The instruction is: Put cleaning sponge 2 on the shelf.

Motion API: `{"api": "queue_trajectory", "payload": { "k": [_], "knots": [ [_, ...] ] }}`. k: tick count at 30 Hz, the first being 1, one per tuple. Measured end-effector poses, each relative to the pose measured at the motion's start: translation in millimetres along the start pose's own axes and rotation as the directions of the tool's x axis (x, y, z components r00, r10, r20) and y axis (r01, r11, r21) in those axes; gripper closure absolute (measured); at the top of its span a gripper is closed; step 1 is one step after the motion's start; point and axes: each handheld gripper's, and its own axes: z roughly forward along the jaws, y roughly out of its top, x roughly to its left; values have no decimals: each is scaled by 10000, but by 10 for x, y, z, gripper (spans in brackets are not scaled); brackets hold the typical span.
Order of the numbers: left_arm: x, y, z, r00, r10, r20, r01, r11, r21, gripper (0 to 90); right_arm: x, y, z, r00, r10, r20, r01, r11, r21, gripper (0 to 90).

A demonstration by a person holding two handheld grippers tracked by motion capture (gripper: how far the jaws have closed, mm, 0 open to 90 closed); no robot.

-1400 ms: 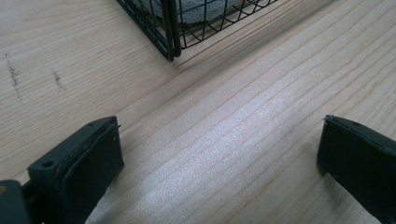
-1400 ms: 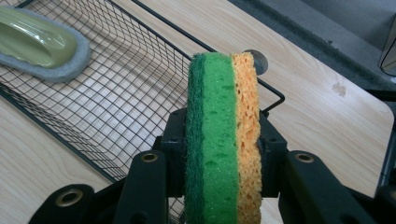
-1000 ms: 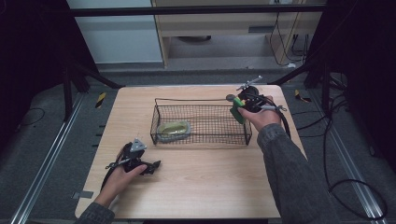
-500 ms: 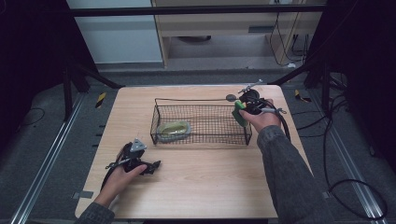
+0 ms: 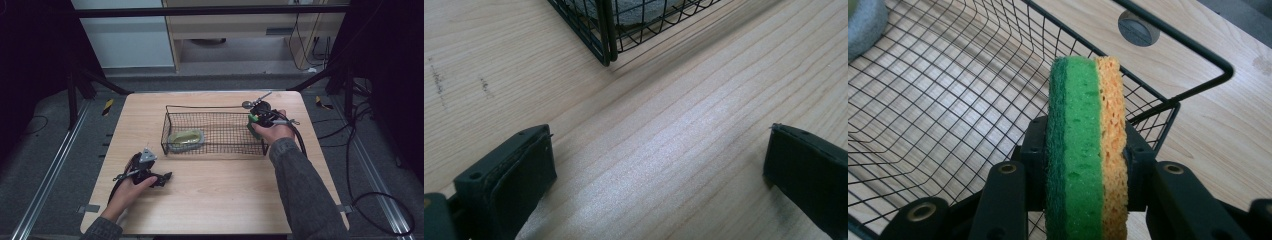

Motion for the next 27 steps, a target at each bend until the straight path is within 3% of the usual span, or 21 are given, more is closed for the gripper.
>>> {"api": "queue_trajectory", "payload": {
  "k": [27],
  "knots": [
    [3,1,1,10000,17,30,-17,10000,-5,0,79,13,166,10000,-91,5,90,9994,343,626]
  ]
}}
